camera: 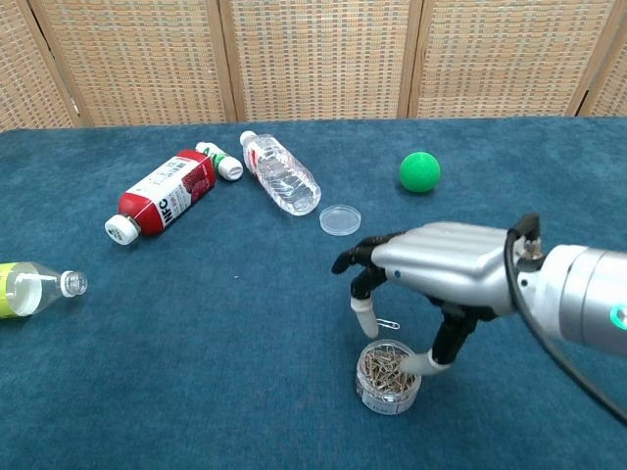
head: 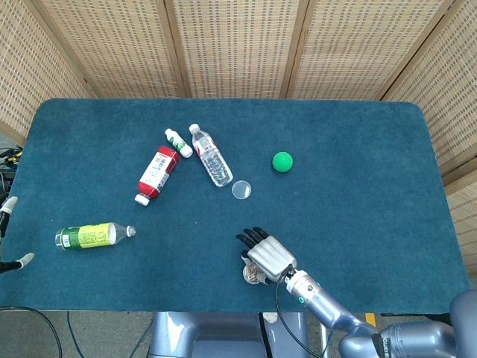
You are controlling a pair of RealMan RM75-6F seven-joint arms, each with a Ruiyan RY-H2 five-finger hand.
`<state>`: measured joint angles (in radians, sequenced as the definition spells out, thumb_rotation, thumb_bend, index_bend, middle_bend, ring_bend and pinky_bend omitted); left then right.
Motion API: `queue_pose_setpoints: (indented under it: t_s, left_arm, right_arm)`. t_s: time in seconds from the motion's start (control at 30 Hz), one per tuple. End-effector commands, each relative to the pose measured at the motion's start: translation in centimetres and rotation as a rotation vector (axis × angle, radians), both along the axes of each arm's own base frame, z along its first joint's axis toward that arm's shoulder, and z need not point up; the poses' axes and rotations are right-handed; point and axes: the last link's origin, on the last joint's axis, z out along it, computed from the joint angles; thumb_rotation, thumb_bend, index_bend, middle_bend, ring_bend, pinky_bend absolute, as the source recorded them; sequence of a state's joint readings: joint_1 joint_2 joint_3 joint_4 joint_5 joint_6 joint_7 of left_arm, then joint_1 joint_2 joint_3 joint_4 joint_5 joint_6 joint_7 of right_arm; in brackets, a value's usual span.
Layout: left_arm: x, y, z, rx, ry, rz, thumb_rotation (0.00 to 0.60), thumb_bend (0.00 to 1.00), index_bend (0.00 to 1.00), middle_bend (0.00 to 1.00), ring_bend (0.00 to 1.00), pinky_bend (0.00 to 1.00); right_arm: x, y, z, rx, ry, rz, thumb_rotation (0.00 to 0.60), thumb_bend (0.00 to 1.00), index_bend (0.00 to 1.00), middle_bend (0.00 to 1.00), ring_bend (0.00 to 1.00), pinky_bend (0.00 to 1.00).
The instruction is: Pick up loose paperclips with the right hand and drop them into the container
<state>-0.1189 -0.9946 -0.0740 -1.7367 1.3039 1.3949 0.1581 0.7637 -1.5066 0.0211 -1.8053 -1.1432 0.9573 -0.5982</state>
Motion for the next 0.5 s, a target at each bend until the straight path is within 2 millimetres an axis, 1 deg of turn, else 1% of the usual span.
queue_pose_setpoints:
  t_s: [0.03, 0.1, 0.13, 0.17, 0.2, 0.23, 0.27, 0.33, 0.37, 0.4, 0.5]
  left_arm:
    - [0.1, 0.0, 0.1, 0.004, -0.001, -0.003, 0.6, 0.0, 0.0, 0.0, 0.0, 0.0]
    - [0.1, -0.1, 0.2, 0.012, -0.002, -0.006, 0.6, 0.0, 0.0, 0.0, 0.0, 0.0]
    - [0.1, -0.2, 0.3, 0.015, -0.002, -0.007, 0.6, 0.0, 0.0, 0.0, 0.0, 0.0]
    - [0.0, -0.2, 0.3, 0.018, -0.002, -0.007, 0.6, 0.0, 0.0, 0.0, 0.0, 0.0]
    - [0.0, -0.2, 0.4, 0.02, 0.0, -0.007, 0.6, 0.0, 0.0, 0.0, 0.0, 0.0]
    - [0.0, -0.3, 0.4, 0.02, 0.0, -0.007, 0.6, 0.0, 0.0, 0.0, 0.0, 0.0]
    - [0.1, -0.3, 0.3, 0.02, -0.001, -0.008, 0.6, 0.0, 0.0, 0.0, 0.0, 0.0]
    - [0.1, -0.4, 0.3, 0.022, -0.001, -0.012, 0.6, 0.0, 0.0, 0.0, 0.0, 0.0]
    - [0.2, -0.6, 0.3, 0.025, 0.001, -0.019, 0.6, 0.0, 0.0, 0.0, 0.0, 0.0]
    - [0.3, -0.7, 0.3, 0.027, 0.001, -0.023, 0.6, 0.0, 0.0, 0.0, 0.0, 0.0]
    - [0.4, -1.0, 0.3, 0.032, 0.001, -0.029, 0.6, 0.0, 0.0, 0.0, 0.0, 0.0]
  right_arm:
    - [0.2, -0.8, 3.0, -0.084, -0.045, 0.011, 0.6, 0.22, 0.46, 0.09, 0.0, 0.08]
    - [-1.0, -1.5, 5.6, -0.183, -0.054, 0.021, 0.6, 0.2, 0.43, 0.08, 0.0, 0.08]
    - [-1.8, -1.7, 6.6, -0.223, -0.057, 0.02, 0.6, 0.16, 0.38, 0.07, 0.0, 0.08]
    - [-2.7, -1.7, 7.6, -0.262, -0.059, 0.014, 0.6, 0.1, 0.33, 0.05, 0.0, 0.06]
    - [-3.7, -1.8, 8.6, -0.298, -0.059, 0.008, 0.6, 0.06, 0.28, 0.03, 0.0, 0.04]
    - [-4.6, -1.7, 9.4, -0.322, -0.06, 0.003, 0.6, 0.02, 0.21, 0.01, 0.0, 0.02]
    - [-6.0, -1.6, 10.6, -0.366, -0.06, -0.013, 0.6, 0.0, 0.14, 0.0, 0.0, 0.01]
    - [-8.2, -1.1, 12.3, -0.426, -0.059, -0.041, 0.6, 0.0, 0.05, 0.0, 0.0, 0.0]
    - [-10.0, -0.6, 13.4, -0.471, -0.054, -0.067, 0.6, 0.0, 0.03, 0.0, 0.0, 0.0]
    - [-10.9, -0.2, 13.9, -0.487, -0.051, -0.077, 0.6, 0.0, 0.01, 0.0, 0.0, 0.0]
    - [-14.1, 1.5, 15.4, -0.54, -0.022, -0.138, 0.6, 0.0, 0.0, 0.0, 0.0, 0.0]
